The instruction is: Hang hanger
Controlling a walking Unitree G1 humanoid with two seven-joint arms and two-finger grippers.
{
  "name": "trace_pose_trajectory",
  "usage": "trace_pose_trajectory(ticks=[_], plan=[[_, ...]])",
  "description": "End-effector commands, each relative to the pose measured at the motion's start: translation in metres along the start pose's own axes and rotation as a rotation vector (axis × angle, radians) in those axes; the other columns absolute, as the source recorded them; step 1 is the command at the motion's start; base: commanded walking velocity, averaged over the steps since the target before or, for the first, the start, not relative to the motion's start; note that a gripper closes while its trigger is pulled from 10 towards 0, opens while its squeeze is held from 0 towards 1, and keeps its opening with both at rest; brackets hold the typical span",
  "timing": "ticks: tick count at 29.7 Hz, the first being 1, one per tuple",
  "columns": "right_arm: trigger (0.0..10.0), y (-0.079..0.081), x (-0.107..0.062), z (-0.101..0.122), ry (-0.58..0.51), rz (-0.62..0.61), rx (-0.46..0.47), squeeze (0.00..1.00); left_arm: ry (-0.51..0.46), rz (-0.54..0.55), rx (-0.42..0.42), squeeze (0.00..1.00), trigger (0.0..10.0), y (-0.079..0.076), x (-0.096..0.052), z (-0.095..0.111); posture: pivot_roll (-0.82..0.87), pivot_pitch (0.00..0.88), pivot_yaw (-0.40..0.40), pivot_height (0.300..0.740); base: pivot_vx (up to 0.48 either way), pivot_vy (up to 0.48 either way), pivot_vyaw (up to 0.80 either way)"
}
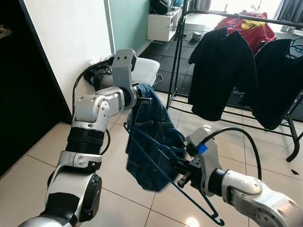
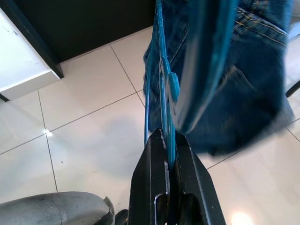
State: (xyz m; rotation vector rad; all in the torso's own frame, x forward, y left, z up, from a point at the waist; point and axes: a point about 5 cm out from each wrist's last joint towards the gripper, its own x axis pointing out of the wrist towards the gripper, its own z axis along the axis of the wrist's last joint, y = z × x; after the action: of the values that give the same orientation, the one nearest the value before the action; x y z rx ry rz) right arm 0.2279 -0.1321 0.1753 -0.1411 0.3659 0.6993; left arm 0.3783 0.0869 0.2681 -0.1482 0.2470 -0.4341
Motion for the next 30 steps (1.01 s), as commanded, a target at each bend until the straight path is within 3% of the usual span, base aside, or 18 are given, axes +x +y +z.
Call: trace_pose_trajectory(ticks=[1,3,6,14,24,28,30], plan=[[10.0,-0.003,-0.002,-0.001,0.016,-0.054,-0.006,0.0,-0.018,0.022,-0.017,0.0,10.0,0.004,-0.001,0.001,-0.08,0.095,0.002,0.74,0.0,0.0,0.0],[10.0,-0.003,-0.002,-0.001,0.016,-0.054,-0.006,0.0,-0.018,0.022,-0.017,0.0,10.0,0.004,-0.001,0.001,-0.08,0.095,0.002,0.74,0.0,0.0,0.0],[10.0,-0.027,-0.01,-0.005,0.051,-0.204,-0.018,0.0,-0.028,0.037,-0.017,0.0,10.0,0.008,-0.003,0.005,-0.08,0.097,0.0,0.74,0.0,0.0,0.0],[10.0,-0.06,-0.022,-0.004,0.056,-0.403,-0.006,0.0,-0.042,0.054,-0.032,0.0,10.0,0.013,-0.006,0.009,-0.07,0.098,-0.002,0.74,0.0,0.0,0.0],[10.0,-0.07,-0.03,-0.001,0.052,-0.466,-0.012,0.0,-0.029,0.061,-0.038,0.0,10.0,0.016,-0.007,0.005,-0.07,0.098,-0.003,0.74,0.0,0.0,0.0],[10.0,-0.073,-0.032,0.0,0.044,-0.478,-0.019,0.0,-0.008,0.021,-0.024,0.0,10.0,0.01,-0.007,0.002,-0.07,0.102,-0.002,0.74,0.0,0.0,0.0],[10.0,-0.074,-0.033,0.003,0.027,-0.486,-0.037,0.0,0.021,-0.082,0.025,0.0,10.0,-0.008,-0.007,-0.004,-0.07,0.102,-0.003,0.74,0.0,0.0,0.0]])
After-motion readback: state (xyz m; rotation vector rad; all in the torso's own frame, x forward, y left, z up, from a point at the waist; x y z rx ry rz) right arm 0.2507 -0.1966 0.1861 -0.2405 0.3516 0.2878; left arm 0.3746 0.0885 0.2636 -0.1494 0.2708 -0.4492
